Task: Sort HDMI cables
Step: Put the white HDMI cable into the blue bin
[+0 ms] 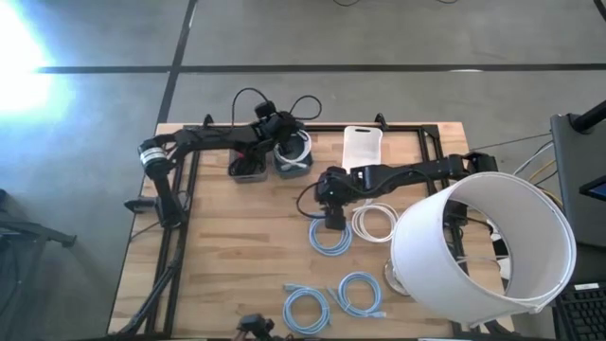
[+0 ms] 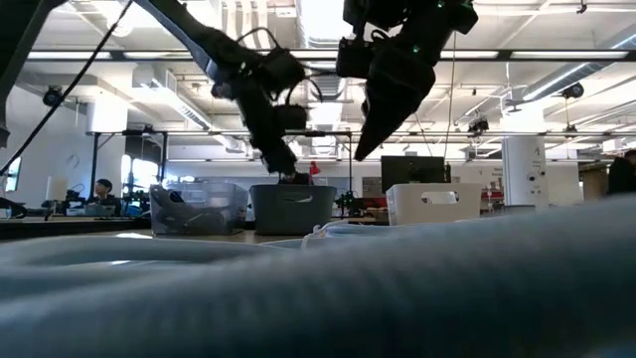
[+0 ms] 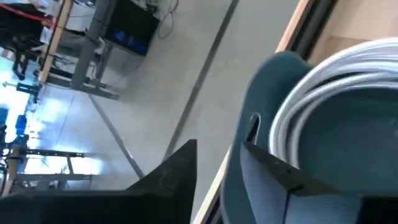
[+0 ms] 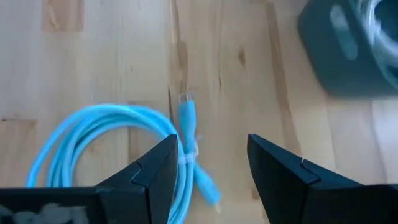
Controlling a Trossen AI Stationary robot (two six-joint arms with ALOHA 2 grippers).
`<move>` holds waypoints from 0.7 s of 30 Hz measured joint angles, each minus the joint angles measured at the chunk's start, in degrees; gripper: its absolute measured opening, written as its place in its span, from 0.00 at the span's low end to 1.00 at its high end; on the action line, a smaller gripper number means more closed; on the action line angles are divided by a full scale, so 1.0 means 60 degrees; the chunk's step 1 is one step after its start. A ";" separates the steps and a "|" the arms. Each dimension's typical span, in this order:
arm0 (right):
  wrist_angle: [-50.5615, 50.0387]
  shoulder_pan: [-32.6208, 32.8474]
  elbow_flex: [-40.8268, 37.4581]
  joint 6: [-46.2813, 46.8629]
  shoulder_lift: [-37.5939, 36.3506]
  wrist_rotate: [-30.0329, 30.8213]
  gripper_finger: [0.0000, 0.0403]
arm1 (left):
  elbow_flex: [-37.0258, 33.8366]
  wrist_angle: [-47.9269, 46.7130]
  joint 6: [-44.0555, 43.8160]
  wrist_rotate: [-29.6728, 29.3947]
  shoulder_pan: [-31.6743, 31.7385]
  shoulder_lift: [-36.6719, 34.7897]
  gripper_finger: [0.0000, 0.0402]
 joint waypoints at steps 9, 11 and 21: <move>-0.1550 0.0004 -0.0360 0.2327 -0.0004 0.0087 0.46 | 0.0069 -0.2073 -0.1695 0.1322 -0.0353 -0.1542 0.36; -0.1576 0.0004 -0.0606 0.2510 -0.0004 0.0080 0.46 | -0.0085 -0.2051 -0.1969 0.2462 -0.0435 -0.1943 0.35; -0.2409 0.0275 -0.1887 0.5549 -0.1137 0.0092 0.46 | -0.1464 -0.0904 -0.2515 0.4730 -0.0697 -0.3369 0.32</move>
